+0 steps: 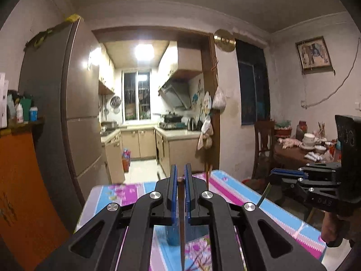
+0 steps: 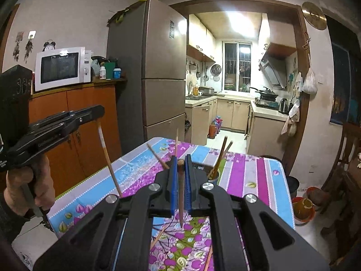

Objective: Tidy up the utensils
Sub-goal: 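Lift both held chopsticks and lower them into the blue holder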

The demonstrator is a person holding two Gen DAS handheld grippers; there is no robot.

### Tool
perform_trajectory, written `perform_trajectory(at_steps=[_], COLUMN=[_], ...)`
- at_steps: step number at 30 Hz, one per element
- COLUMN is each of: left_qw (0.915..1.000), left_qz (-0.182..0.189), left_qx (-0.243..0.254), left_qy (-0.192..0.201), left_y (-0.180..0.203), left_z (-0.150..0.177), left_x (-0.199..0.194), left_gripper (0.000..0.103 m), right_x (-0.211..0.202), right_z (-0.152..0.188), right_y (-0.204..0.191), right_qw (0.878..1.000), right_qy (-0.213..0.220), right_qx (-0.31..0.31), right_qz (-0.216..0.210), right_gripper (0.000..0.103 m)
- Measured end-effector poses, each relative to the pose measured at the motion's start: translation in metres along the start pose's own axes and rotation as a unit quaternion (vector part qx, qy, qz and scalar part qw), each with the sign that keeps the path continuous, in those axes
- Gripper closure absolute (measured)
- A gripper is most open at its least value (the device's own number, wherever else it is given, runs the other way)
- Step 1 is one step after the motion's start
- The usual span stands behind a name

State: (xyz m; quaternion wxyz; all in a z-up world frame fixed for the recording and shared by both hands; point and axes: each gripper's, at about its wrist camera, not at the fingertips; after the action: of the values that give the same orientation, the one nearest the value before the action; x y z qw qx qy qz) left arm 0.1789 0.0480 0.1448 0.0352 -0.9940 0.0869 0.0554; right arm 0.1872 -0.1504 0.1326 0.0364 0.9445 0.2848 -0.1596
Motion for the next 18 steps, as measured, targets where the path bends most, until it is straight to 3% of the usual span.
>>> perform_trajectory(at_steps=[10, 18], left_qw=[0.9972, 0.9962], left_qz=[-0.015, -0.027], left_qx=[-0.026, -0.040], left_qy=[0.068, 0.073], left_y=[-0.007, -0.003], left_z=[-0.084, -0.111], left_x=[0.027, 0.081], left_gripper=[0.095, 0.096], right_x=[-0.001, 0.025], right_z=[-0.082, -0.123], right_y=[0.026, 0.051], right_qw=[1.000, 1.000], right_qy=[0.004, 0.010], right_qx=[0.001, -0.004], right_qz=[0.000, 0.012], right_gripper=[0.098, 0.098])
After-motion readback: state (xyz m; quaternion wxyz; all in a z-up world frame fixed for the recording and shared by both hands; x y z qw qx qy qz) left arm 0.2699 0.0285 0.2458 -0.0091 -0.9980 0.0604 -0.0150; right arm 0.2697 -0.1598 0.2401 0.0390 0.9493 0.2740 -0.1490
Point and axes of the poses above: each gripper's, at about its wrist camera, not at the fingertips, and x roughly the way its jaws point, y to its right, z to its underside, and after that the axes turned 7 degrees about -z, right-handed
